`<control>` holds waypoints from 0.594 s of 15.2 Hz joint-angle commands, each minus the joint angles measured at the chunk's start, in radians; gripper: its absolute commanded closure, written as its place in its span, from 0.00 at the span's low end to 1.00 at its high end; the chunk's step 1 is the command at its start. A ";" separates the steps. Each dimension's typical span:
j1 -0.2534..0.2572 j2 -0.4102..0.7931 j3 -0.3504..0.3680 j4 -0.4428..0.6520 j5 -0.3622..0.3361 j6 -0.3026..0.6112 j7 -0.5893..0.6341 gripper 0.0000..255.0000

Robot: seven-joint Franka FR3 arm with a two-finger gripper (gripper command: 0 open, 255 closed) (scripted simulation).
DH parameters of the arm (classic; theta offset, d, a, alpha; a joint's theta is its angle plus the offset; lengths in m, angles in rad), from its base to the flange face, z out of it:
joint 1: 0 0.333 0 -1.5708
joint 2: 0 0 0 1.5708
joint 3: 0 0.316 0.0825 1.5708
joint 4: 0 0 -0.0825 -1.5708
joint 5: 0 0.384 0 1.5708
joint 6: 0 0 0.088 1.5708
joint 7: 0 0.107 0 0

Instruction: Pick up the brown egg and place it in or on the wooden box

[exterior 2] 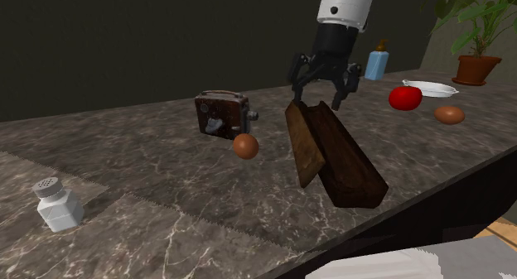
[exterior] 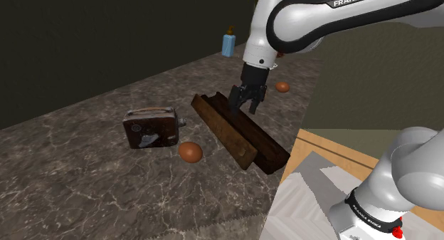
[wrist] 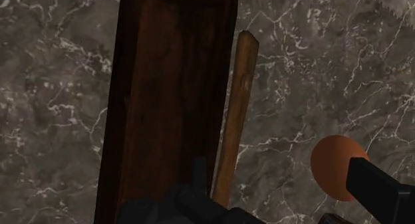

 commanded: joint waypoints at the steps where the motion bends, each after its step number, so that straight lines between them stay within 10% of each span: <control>1: 0.013 0.073 0.022 0.039 0.007 0.038 0.013 0.00; 9: 0.066 0.349 0.089 0.211 -0.002 0.155 0.063 0.00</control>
